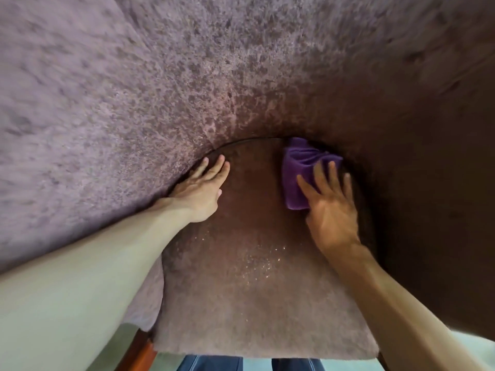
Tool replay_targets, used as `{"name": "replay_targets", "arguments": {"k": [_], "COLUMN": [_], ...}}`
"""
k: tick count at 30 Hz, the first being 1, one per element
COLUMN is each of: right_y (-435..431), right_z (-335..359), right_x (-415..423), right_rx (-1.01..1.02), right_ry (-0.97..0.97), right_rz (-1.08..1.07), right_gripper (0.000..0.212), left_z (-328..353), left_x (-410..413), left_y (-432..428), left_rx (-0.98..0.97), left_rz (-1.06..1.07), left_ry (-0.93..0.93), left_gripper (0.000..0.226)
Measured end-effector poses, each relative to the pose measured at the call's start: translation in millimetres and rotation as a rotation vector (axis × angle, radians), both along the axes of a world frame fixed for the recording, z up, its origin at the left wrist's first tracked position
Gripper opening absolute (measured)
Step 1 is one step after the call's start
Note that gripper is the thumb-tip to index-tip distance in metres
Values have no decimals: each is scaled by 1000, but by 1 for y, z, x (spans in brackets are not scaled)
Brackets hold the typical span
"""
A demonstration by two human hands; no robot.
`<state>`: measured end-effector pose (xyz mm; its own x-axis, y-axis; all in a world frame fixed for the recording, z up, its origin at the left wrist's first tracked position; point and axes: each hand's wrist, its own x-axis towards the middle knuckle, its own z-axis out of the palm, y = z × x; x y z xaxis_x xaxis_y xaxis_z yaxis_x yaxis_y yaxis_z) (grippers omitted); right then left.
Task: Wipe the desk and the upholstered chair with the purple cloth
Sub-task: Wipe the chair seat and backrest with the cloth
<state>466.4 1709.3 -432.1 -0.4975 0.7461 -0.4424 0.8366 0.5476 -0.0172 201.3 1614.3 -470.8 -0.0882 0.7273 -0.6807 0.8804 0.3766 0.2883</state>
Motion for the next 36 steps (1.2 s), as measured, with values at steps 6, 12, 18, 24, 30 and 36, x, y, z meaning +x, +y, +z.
{"name": "replay_targets", "arguments": {"k": [6,12,18,24,30,36], "right_y": [-4,-86,-142,-90,-55,-48], "right_z": [13,-23,-16,-6,-23,-21], "right_x": [13,-120,-115,-85,-122,-97], "right_rx": [-22,-135,-223,6,-139,-150], "right_ry": [245,360,293,187,119,262], "right_rz": [-394,-310,109,331,534,594], "right_gripper": [76,78,81,34,54,50], "left_z": [-4,-11,0,7,15,20], "left_x": [1,-4,-4,-4,-4,-5], "left_y": [-4,13,19,22,27,28], "left_rx": [45,126,164,178,144,113], "left_rz": [46,534,769,790,977,1036], "left_ry": [-28,-249,-496,-515,-589,-674], "left_gripper": [68,46,38,38,35,44]}}
